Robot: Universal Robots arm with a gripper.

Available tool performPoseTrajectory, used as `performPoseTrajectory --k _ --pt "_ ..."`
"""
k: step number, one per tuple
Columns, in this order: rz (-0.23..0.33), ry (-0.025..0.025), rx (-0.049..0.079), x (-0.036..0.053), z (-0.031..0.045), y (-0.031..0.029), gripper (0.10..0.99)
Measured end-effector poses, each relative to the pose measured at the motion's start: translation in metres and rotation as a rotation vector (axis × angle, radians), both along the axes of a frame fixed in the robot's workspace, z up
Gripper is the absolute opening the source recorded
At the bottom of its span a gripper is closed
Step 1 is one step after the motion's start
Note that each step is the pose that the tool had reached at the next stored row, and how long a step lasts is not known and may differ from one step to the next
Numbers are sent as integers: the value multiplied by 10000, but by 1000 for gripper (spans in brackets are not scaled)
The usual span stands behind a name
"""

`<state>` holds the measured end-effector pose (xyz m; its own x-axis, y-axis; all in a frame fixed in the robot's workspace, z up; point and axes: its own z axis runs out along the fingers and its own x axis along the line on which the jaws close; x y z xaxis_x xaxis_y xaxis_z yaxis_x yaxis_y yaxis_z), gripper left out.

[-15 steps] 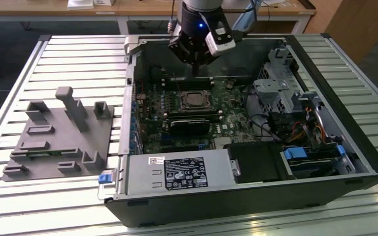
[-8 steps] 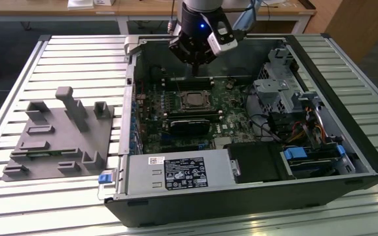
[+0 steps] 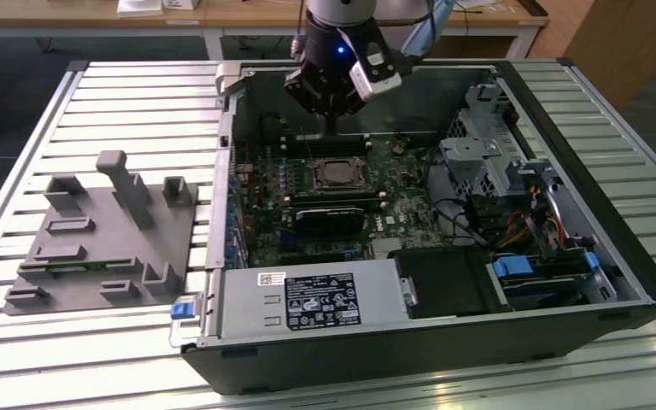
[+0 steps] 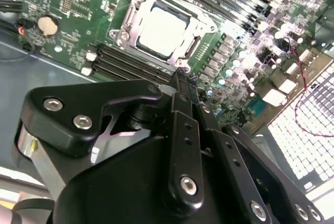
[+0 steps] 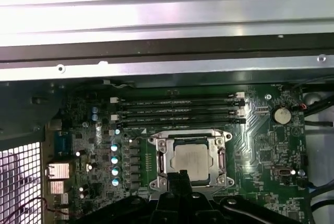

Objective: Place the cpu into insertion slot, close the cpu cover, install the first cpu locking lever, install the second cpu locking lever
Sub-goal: 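Install the first cpu locking lever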

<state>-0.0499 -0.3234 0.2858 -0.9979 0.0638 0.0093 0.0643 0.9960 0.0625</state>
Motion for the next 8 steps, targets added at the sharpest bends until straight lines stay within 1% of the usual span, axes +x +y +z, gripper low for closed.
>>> performPoseTrajectory --k 4,8 --pt "70 1 1 -2 -57 -7 106" --pt "228 2 -1 -40 -82 -7 106"
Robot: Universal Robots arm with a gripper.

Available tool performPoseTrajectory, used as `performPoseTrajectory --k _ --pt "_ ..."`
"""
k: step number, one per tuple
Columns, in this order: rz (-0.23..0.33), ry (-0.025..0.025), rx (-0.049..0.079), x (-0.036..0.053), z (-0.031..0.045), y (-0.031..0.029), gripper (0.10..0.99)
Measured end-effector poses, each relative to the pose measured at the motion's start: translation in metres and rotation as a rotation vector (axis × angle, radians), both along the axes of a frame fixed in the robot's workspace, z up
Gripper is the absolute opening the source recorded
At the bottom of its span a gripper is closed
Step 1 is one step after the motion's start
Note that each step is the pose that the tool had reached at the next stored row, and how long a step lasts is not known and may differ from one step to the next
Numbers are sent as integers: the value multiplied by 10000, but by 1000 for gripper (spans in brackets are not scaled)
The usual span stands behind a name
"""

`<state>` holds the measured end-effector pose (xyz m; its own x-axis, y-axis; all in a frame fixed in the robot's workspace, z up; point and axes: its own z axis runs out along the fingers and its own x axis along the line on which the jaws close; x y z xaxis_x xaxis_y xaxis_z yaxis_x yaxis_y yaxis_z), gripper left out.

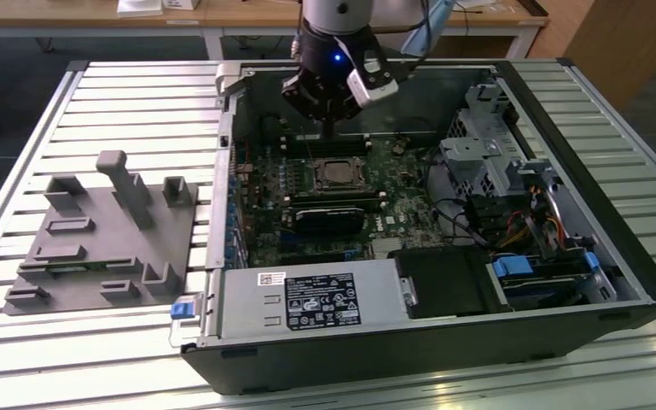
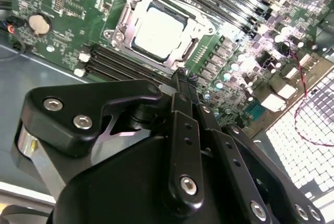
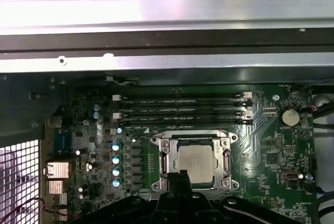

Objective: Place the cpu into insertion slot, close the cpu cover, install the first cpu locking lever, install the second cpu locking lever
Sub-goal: 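Install the first cpu locking lever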

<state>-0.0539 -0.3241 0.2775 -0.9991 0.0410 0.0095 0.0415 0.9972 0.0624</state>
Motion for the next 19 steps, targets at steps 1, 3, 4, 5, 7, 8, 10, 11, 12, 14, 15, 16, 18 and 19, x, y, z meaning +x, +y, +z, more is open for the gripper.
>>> performPoseTrajectory --k 1,3,4,5,7,8,10,11,12,14,15,16,18,19 --pt "21 0 0 -14 -3 0 106" --pt "49 -1 1 -42 -14 0 106" --pt "56 -2 2 -52 -21 1 106" --pt "62 -1 1 -62 -26 0 106" --pt "69 -1 -1 -73 -33 0 106" --pt "74 -6 0 -79 -34 0 106" --pt "90 -26 1 -107 -41 0 106" --pt "100 -37 1 -124 -44 0 106" --pt "109 -45 0 -137 -49 0 106" --pt "124 -54 1 -154 -59 0 106" --pt "128 -57 0 -162 -64 0 106" --pt "129 -62 0 -165 -67 0 106" --pt "131 -72 -1 -176 -71 0 106" --pt "133 -75 0 -186 -74 0 106"
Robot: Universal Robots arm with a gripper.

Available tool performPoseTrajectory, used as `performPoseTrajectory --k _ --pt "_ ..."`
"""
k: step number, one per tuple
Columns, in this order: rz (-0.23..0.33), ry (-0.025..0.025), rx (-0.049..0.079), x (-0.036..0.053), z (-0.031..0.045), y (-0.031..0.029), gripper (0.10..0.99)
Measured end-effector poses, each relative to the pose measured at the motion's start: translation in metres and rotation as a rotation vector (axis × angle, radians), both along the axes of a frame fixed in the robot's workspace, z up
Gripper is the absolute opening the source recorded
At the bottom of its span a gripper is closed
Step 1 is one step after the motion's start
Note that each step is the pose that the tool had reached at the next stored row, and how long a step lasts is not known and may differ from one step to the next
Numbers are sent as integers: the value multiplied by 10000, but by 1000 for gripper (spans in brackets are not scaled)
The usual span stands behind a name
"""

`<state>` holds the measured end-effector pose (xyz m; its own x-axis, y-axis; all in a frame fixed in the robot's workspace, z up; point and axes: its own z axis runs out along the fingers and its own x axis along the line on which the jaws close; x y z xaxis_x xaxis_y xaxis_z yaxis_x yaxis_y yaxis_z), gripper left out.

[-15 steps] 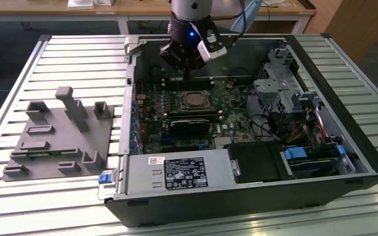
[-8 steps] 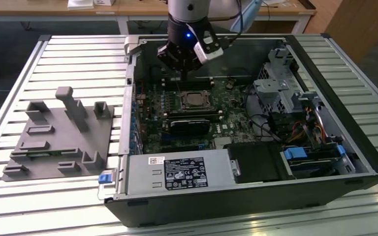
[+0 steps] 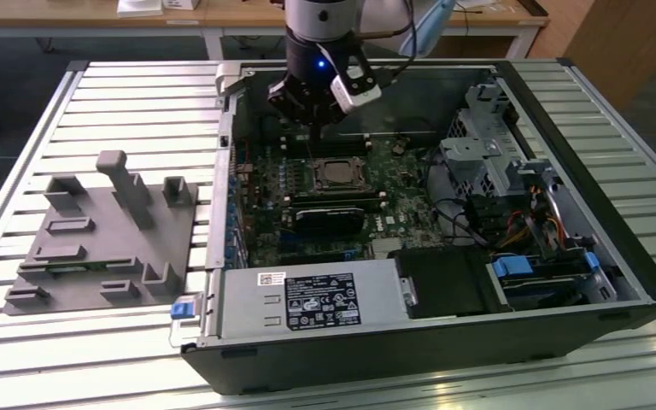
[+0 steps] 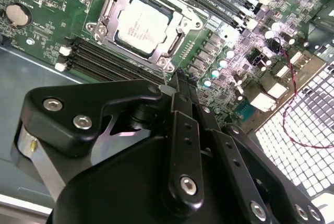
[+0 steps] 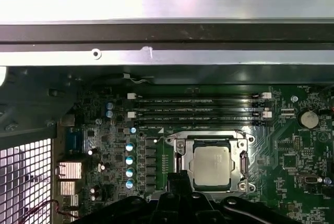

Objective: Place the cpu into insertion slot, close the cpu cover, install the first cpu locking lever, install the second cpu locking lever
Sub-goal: 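Install the first cpu locking lever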

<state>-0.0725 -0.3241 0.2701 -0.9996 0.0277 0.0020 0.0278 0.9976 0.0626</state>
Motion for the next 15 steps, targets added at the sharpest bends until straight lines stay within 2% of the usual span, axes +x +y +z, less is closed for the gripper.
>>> performPoseTrajectory --k 10,15 --pt "12 -8 0 -164 -20 1 106" --pt "35 -8 -1 -245 -32 34 106"
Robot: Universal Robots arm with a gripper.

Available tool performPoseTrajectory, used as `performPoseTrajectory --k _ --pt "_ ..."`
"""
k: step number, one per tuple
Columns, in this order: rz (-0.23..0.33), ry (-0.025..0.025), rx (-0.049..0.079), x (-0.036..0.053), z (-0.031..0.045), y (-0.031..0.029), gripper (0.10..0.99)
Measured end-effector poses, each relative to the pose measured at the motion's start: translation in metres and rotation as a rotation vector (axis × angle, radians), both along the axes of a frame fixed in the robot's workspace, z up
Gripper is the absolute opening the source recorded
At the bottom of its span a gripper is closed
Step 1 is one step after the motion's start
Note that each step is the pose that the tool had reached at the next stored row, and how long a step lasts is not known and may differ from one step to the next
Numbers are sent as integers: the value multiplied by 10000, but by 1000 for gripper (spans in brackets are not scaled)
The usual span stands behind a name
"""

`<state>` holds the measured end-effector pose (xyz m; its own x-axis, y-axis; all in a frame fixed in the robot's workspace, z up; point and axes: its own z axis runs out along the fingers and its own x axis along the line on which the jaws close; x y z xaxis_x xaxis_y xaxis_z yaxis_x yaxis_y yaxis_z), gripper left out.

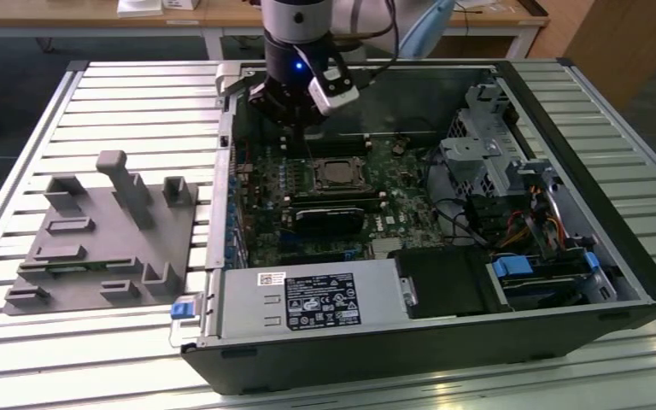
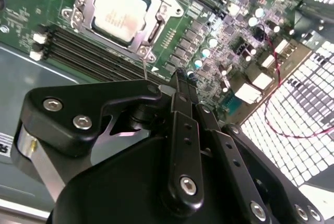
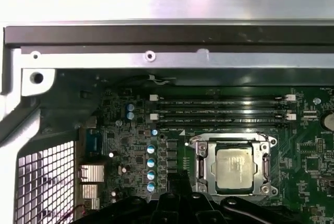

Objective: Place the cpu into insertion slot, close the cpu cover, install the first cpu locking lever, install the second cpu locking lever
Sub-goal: 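Install the first cpu locking lever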

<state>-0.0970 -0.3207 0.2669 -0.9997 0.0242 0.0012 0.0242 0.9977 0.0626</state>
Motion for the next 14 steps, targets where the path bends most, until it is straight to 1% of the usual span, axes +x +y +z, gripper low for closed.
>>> performPoseTrajectory --k 4,8,14 --pt "7 0 1 -23 -25 66 106" --pt "20 0 0 -29 -58 132 106" --pt "29 0 0 -32 -86 199 106"
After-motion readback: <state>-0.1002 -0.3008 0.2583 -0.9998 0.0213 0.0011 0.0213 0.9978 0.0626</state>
